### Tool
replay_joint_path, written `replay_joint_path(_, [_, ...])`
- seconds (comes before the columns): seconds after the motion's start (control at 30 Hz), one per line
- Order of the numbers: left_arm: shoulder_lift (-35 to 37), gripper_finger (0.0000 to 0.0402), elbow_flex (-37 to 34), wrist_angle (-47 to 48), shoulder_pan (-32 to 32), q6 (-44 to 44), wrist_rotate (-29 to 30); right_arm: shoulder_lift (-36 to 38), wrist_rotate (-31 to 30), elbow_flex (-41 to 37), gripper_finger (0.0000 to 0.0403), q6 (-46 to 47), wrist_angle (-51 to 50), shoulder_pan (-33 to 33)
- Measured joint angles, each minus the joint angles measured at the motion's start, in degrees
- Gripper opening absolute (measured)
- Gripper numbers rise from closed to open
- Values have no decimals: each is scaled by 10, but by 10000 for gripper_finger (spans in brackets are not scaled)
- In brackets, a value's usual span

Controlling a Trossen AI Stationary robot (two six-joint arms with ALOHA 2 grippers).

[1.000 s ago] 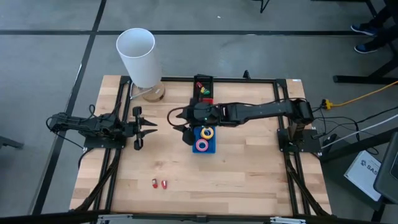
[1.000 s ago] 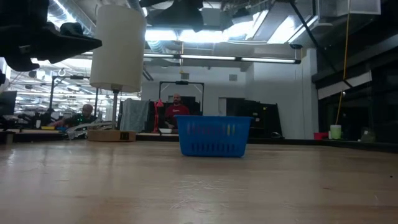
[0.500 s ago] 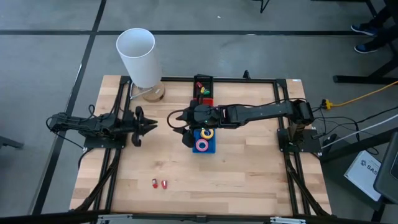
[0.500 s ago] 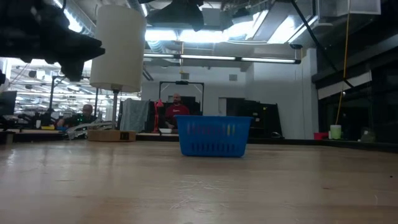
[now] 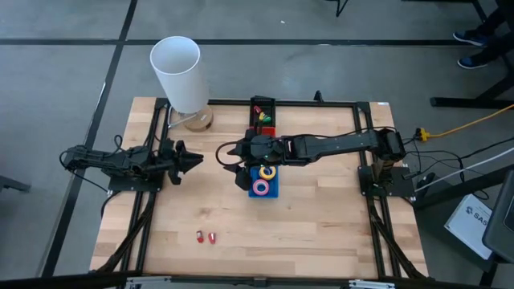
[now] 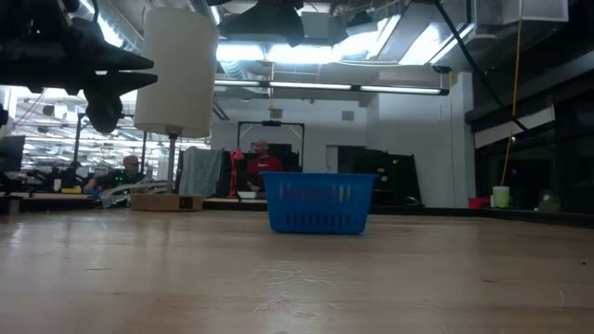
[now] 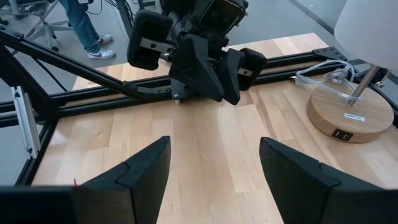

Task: Pick and place Stapler, Stapler remover, tape
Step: Put the left red stapler into the black bin

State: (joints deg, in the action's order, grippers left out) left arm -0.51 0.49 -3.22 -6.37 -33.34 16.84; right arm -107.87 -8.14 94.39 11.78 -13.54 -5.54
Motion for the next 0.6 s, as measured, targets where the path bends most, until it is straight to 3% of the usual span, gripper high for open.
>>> replay_joint_path(0.3, [-14, 88, 4, 6, 0, 85, 2, 0, 0, 0, 249, -2, -2, 0])
replay_joint_path(0.6, [-117, 83, 76, 72, 0, 190, -68, 0, 0, 0, 249, -2, -6, 1])
